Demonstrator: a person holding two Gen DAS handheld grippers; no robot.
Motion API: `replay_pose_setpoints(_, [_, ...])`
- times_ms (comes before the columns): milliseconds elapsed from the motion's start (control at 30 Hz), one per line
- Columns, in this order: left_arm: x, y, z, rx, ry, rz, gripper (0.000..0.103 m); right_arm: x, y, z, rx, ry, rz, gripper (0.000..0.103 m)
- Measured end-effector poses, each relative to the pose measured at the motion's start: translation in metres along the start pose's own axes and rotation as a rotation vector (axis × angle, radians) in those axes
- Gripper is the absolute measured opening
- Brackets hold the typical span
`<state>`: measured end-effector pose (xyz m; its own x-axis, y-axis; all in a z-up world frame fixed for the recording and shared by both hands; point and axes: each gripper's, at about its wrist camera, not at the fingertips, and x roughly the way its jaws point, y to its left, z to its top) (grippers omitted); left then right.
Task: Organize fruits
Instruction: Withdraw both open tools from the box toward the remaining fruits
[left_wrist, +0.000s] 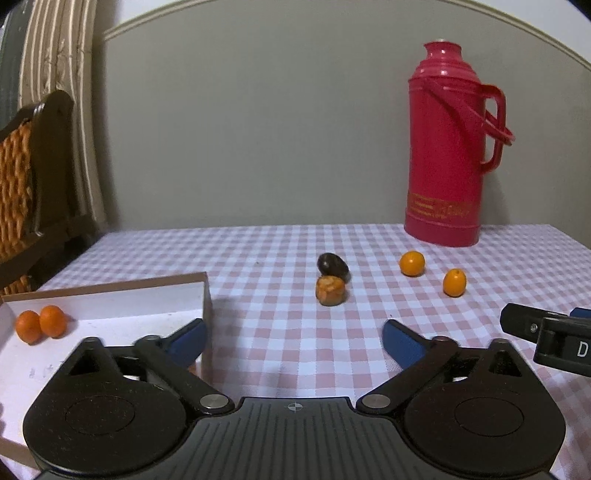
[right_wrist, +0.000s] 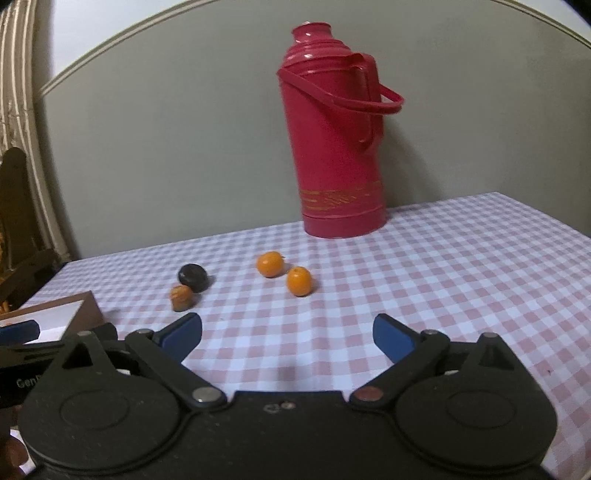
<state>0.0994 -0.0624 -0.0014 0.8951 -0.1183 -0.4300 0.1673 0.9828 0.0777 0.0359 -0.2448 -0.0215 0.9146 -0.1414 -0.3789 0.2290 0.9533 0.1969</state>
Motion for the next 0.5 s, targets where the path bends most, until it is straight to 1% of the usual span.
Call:
replay_pose_setpoints(67, [0.007, -0.003, 0.001, 0.000, 0.019, -0.006, 0.091, 0.005, -0.002, 0.002, -0.001, 0.012, 0.003, 0.077])
replay_pose_setpoints(167, [0.018, -0.007, 0.005, -0.002, 0.030, -0.013, 0.088, 0.014, -0.002, 0.004, -0.008, 0.032, 0.015, 0.072])
replay_pose_setpoints(200, [0.021, -0.008, 0.007, -0.002, 0.034, -0.019, 0.085, 0.018, -0.001, 0.006, -0.012, 0.040, 0.021, 0.071])
replay_pose_setpoints(233, [0.025, -0.010, 0.009, 0.001, 0.040, -0.024, 0.081, 0.022, 0.000, 0.008, -0.016, 0.047, 0.025, 0.067])
replay_pose_setpoints(267, [0.030, -0.012, 0.010, 0.008, 0.049, -0.027, 0.080, 0.026, 0.001, 0.009, -0.021, 0.054, 0.028, 0.063])
replay_pose_setpoints(400, [0.049, -0.016, 0.013, 0.013, 0.077, -0.034, 0.078, 0.045, 0.004, 0.018, -0.034, 0.078, 0.035, 0.062])
replay_pose_setpoints(433, [0.055, -0.017, 0.015, 0.014, 0.084, -0.040, 0.076, 0.052, 0.005, 0.020, -0.037, 0.087, 0.036, 0.062])
replay_pose_setpoints(500, [0.065, -0.018, 0.019, 0.020, 0.091, -0.046, 0.071, 0.062, 0.006, 0.023, -0.047, 0.100, 0.034, 0.057])
